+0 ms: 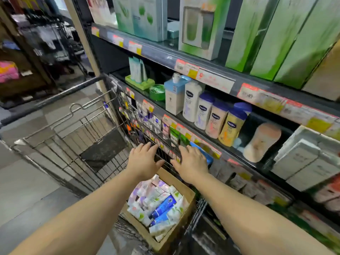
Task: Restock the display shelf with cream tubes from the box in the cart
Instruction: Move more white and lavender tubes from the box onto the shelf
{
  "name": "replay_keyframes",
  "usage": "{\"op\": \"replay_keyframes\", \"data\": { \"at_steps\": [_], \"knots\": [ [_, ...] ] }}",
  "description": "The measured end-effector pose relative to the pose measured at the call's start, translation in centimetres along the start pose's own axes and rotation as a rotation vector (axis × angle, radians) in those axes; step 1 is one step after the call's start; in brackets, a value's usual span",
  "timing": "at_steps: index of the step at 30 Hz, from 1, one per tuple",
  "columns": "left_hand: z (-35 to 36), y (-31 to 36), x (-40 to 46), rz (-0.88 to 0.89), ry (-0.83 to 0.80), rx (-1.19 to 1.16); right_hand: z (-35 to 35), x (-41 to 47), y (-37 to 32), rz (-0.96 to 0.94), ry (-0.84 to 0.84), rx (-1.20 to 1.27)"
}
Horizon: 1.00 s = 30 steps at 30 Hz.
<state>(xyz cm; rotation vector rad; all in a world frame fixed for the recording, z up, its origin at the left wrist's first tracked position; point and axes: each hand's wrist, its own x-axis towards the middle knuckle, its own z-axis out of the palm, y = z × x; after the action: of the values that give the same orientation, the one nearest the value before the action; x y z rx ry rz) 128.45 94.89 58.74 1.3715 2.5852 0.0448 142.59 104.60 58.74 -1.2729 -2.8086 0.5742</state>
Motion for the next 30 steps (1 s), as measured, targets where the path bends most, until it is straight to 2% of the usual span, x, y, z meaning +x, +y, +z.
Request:
{"op": "replay_keyframes", "data": {
  "at_steps": [8, 14, 22, 27, 30],
  "knots": [
    [5.8, -5.2, 7.7, 0.270, -0.244, 0.106, 6.3, 1.0, 0.8, 0.370, -0.077, 0.185],
    [12.2, -7.9, 8.2, 0.370, -0.467, 0.071, 13.8, -0.2, 0.0, 0.583, -0.184, 0.231],
    [20.7, -8.6, 7.9, 0.352, -0.665, 0.005, 20.9, -1.3, 1.5, 0.678, -0.304, 0.334],
    [25.4, -6.8, 7.8, 0.311, -0.736, -0.087, 23.7, -0.3, 3.3, 0.694, -0.281, 0.373],
    [27.9, -5.0, 7.5, 0.234, -0.821, -0.232, 25.0, 0.4, 4.4, 0.682, -0.226, 0.388]
  ]
}}
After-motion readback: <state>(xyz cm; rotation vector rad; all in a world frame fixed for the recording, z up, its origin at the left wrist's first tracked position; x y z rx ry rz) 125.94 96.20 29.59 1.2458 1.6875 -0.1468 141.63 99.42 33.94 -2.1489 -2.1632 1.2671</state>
